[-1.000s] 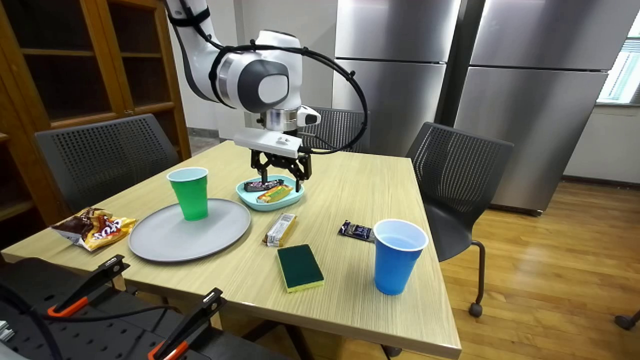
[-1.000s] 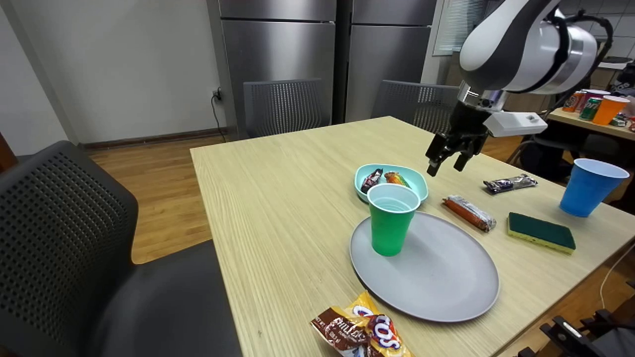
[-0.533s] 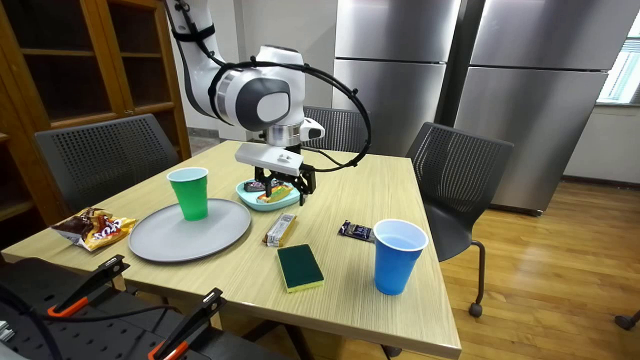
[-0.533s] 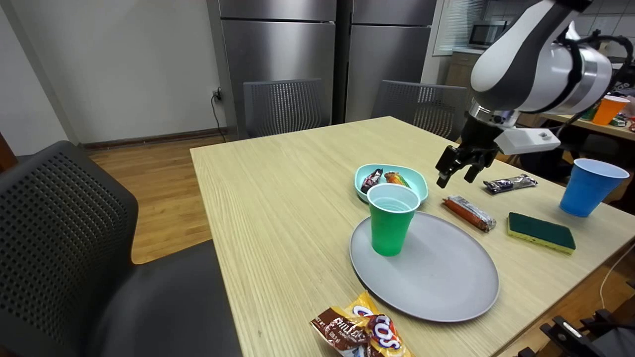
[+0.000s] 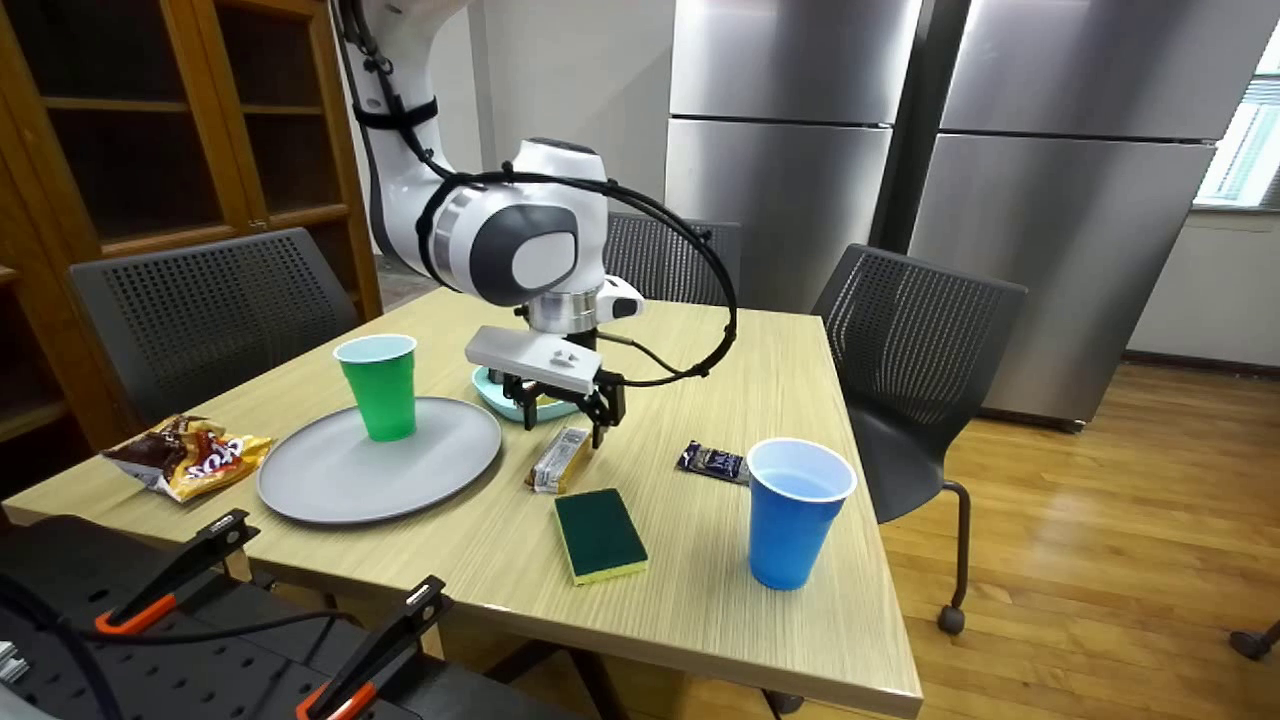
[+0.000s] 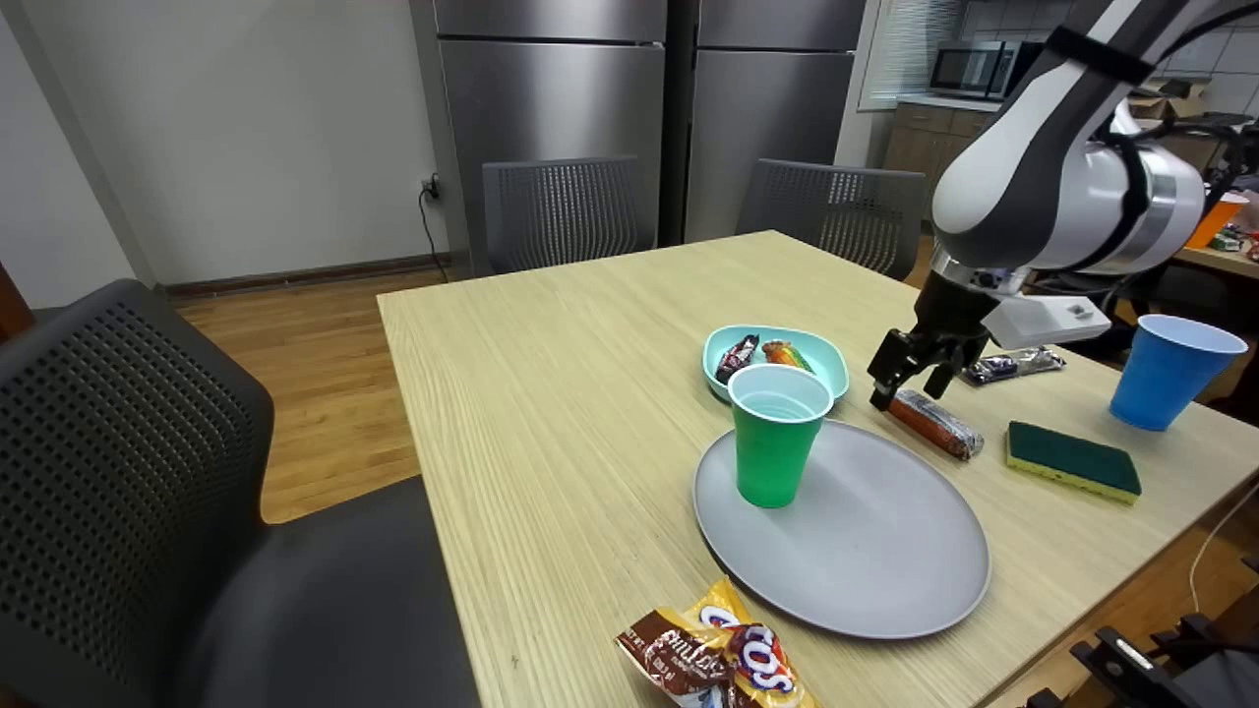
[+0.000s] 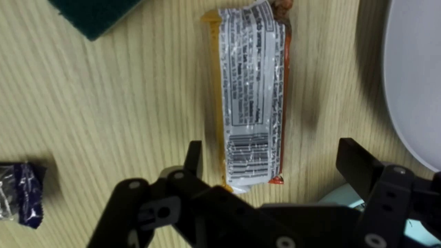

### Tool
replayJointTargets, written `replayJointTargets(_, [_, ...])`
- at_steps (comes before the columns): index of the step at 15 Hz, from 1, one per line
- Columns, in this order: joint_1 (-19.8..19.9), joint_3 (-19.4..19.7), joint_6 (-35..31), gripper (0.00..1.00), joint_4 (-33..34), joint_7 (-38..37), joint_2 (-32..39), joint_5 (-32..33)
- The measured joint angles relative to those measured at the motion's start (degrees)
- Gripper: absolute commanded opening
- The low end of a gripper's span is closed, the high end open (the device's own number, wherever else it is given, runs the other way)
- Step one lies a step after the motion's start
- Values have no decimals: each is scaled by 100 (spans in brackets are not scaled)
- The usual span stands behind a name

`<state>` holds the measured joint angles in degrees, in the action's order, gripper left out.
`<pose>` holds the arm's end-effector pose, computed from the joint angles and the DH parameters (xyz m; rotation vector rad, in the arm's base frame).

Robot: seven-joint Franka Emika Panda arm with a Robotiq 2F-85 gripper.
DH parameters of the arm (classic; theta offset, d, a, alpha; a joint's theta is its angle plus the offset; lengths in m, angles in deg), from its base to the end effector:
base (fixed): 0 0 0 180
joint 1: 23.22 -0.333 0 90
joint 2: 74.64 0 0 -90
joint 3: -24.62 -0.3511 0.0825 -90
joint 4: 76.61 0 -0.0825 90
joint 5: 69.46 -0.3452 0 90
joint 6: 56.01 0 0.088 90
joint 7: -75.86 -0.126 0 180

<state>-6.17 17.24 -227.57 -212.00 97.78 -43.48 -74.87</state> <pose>0.5038 -0.0902 0.1581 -3.0769 -0.1533 -0.1667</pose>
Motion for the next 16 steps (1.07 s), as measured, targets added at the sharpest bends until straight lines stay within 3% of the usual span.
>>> replayJointTargets(4, [29, 0, -29, 100, 0, 0, 78, 132])
replayJointTargets(5, [36, 0, -29, 75, 0, 0, 78, 151])
replayJointTargets(7, [50, 0, -29, 65, 0, 0, 78, 187])
replayJointTargets(12, [108, 0, -29, 25, 0, 0, 78, 269])
replayJointTargets(13, [118, 0, -29, 19, 0, 0, 78, 279])
replayJointTargets(16, [134, 0, -29, 18, 1, 0, 72, 281])
